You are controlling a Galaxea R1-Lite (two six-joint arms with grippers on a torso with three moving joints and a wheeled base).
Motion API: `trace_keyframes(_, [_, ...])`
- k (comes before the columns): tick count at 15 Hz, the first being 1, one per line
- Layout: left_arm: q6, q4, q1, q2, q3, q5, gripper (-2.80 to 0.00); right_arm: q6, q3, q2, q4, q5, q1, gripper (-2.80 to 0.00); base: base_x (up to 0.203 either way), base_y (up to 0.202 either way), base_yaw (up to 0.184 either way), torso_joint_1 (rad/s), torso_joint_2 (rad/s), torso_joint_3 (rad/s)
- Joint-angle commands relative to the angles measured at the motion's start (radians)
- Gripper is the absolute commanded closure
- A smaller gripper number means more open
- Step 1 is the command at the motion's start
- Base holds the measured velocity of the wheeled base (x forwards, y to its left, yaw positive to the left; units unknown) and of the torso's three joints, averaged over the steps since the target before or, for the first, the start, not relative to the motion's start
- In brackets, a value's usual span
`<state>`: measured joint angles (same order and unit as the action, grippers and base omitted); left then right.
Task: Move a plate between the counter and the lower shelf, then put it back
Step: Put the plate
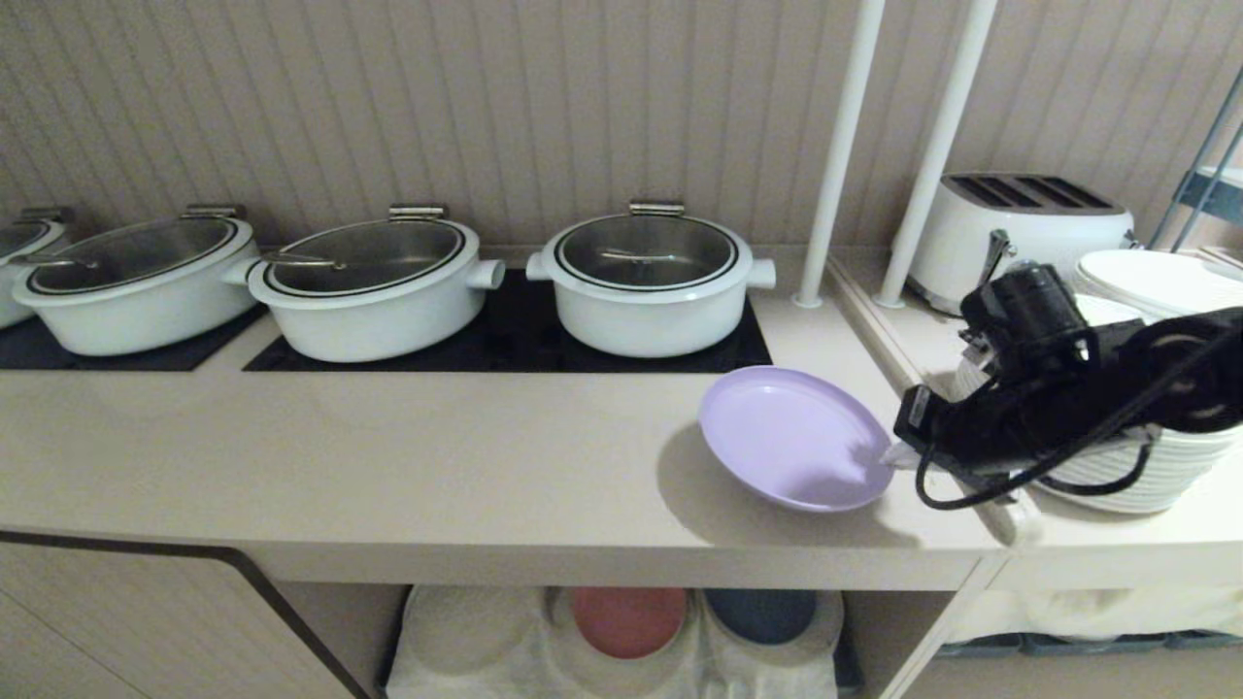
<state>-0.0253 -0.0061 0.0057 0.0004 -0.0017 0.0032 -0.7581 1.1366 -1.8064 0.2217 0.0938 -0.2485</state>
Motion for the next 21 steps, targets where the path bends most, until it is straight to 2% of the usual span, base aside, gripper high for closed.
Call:
trace_keyframes(1, [-0.001, -0.002, 0.0, 0.001, 0.0, 0.0, 0.0, -0.004, 0.074, -0.124, -0.008, 0.001, 0.013, 0.0, 0.0, 0.0, 0.0, 0.0, 0.0, 0.0])
trace_keyframes(10, [-0.001, 0.0, 0.0, 0.001, 0.0, 0.0, 0.0, 0.047, 0.322, -0.319, -0.002, 0.036, 0.099, 0.0, 0.0, 0.0, 0.0, 0.0, 0.0, 0.0])
trace_keyframes(16, [-0.001, 0.0, 0.0, 0.001, 0.0, 0.0, 0.0, 0.048, 0.33, -0.31, 0.025, 0.046, 0.101, 0.0, 0.0, 0.0, 0.0, 0.0, 0.0, 0.0])
trace_keyframes(18, [-0.001, 0.0, 0.0, 0.001, 0.0, 0.0, 0.0, 0.052, 0.328, -0.275, 0.046, 0.126, 0.111, 0.0, 0.0, 0.0, 0.0, 0.0, 0.0, 0.0])
trace_keyframes(21, [-0.001, 0.0, 0.0, 0.001, 0.0, 0.0, 0.0, 0.105, 0.325, -0.266, 0.053, 0.136, 0.127, 0.0, 0.0, 0.0, 0.0, 0.0, 0.0, 0.0])
